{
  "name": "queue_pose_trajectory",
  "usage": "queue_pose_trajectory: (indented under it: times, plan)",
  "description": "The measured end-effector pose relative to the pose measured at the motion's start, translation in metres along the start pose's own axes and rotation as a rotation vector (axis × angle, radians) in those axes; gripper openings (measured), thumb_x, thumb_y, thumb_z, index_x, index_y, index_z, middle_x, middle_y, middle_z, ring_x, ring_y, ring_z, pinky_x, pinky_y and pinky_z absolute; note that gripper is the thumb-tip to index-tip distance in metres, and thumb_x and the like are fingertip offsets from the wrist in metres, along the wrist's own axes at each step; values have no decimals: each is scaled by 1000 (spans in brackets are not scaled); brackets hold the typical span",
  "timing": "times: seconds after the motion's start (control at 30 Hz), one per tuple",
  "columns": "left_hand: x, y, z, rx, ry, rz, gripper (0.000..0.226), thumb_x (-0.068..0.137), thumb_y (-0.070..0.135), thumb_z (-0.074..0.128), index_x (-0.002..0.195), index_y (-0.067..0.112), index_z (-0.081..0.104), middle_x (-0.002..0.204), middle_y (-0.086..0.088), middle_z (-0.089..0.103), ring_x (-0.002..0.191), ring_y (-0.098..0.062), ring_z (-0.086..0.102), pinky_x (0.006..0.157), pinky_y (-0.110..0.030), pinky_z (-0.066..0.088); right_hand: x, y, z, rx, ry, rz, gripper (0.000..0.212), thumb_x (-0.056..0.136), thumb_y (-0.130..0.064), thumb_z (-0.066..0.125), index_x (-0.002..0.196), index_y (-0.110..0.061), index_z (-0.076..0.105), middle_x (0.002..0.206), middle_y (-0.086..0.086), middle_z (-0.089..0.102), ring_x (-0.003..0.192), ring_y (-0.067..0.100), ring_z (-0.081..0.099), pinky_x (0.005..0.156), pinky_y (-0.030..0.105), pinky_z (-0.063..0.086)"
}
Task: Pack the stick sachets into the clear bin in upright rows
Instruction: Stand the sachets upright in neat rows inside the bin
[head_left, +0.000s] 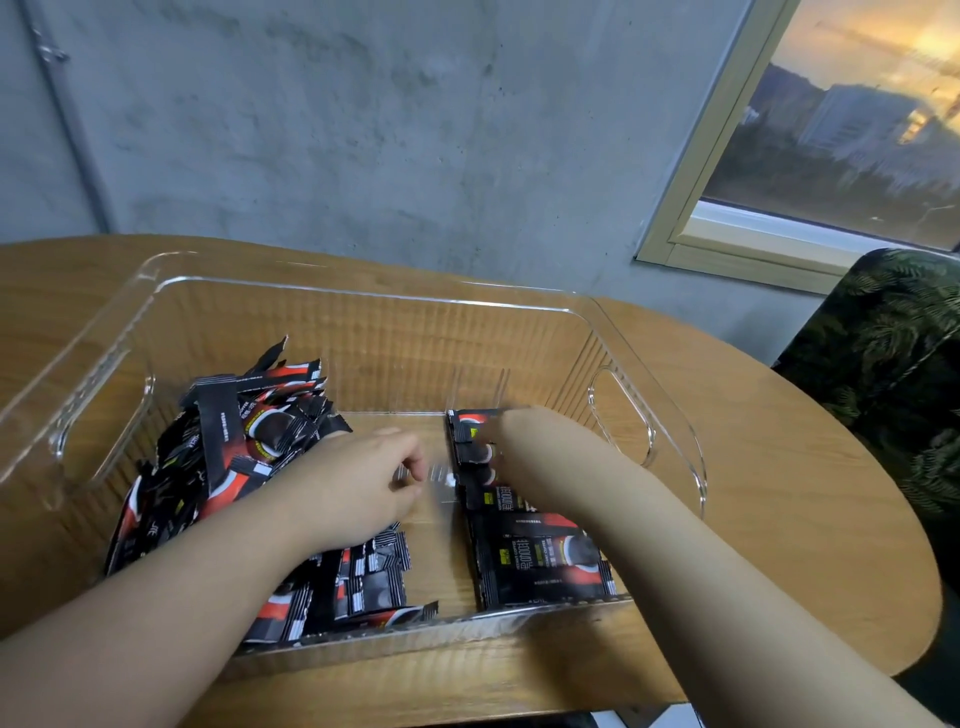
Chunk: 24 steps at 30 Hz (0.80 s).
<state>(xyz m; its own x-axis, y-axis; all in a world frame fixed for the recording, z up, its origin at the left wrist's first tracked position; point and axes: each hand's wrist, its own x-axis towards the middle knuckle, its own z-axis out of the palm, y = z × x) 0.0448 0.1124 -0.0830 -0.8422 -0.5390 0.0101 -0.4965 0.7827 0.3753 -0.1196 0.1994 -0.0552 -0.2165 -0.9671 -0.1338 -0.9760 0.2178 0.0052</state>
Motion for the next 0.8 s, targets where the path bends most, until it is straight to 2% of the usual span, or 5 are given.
queue_pose_trajectory:
  times: [0.2, 0.4, 0.57, 0.67, 0.8]
  plan:
    - [-1, -1, -1, -26, 16, 5, 5, 94, 32, 50, 97, 33, 53, 97, 22, 51, 96, -6, 51, 80, -23, 37, 16, -10, 0, -38, -173, 27, 44, 86, 8, 43, 124, -10, 56, 120, 9, 58, 110, 27, 55, 80, 34, 45]
    - [-1, 0, 0, -41, 7, -35, 9, 94, 28, 46, 97, 32, 53, 94, 17, 56, 93, -8, 52, 78, -24, 39, 21, -18, -13, 107, 32, -22, 33, 87, -1, 50, 113, -16, 63, 116, 6, 61, 107, 27, 58, 81, 28, 44]
    - [0, -5, -2, -144, -36, -115, 13, 98, 18, 33, 106, 26, 40, 103, 10, 58, 89, -13, 57, 82, -35, 48, 7, -29, -21, 499, -275, -59, 12, 85, -15, 63, 89, -10, 73, 81, 6, 71, 69, 18, 63, 68, 29, 54]
    - [2, -8, -2, -177, -23, -116, 19, 98, 16, 30, 116, 22, 29, 102, 13, 54, 90, -13, 60, 83, -39, 50, -6, -37, -13, 854, -498, -93, 12, 86, -13, 67, 95, -5, 66, 73, 4, 64, 60, 9, 59, 54, 15, 49]
    - [3, -9, -1, -183, 10, -124, 25, 98, 14, 33, 121, 20, 24, 92, 16, 48, 88, -13, 59, 82, -37, 50, -9, -47, 5, 966, -486, -65, 18, 87, -18, 68, 97, -7, 58, 65, 4, 58, 60, 13, 57, 52, 14, 49]
